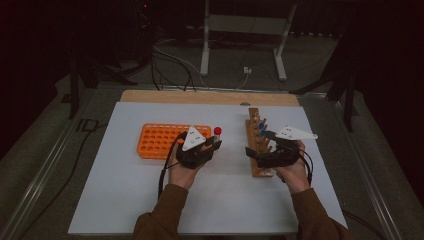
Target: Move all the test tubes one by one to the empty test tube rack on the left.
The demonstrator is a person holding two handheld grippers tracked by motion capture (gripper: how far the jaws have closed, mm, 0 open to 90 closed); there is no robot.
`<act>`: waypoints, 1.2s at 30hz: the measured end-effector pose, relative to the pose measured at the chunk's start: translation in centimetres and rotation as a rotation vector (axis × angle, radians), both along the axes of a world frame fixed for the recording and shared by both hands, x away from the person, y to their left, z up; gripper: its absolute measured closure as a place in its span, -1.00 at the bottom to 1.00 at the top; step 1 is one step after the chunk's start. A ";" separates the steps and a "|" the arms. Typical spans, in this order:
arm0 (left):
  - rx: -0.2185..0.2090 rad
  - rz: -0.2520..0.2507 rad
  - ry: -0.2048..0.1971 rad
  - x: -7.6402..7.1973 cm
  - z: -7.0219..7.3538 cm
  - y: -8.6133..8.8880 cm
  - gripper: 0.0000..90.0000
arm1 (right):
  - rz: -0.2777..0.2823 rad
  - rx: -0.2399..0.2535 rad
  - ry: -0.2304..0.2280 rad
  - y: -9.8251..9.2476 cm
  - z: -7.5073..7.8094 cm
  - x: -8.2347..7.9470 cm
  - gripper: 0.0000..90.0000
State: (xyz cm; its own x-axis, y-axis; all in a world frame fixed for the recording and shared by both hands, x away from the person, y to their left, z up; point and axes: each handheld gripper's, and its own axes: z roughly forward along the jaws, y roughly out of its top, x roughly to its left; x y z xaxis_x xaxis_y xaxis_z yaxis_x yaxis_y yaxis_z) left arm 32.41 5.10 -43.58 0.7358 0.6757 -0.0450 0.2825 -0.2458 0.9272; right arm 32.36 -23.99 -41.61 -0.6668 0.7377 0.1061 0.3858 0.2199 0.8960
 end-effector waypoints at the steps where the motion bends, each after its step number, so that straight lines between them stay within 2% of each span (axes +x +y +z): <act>1: 0.000 0.002 0.000 0.0 0.0 0.1 0.66 | -0.006 0.001 0.001 -0.1 -0.1 0.0 -0.99; 10: 0.014 0.016 -0.008 -0.1 -0.4 1.7 0.66 | -0.028 0.021 -0.004 -1.1 -0.5 -0.5 -0.99; 23: 0.009 0.083 -0.008 0.0 -1.1 4.0 0.66 | -0.036 0.037 -0.004 -1.4 -0.6 -0.8 -0.99; 31: 0.002 0.143 -0.018 0.9 -2.2 4.6 0.66 | -0.035 0.038 -0.003 -1.4 -0.6 -0.8 -0.99; 36: -0.005 0.154 -0.011 1.5 -2.8 4.4 0.66 | -0.032 0.038 -0.002 -1.4 -0.7 -0.9 -0.99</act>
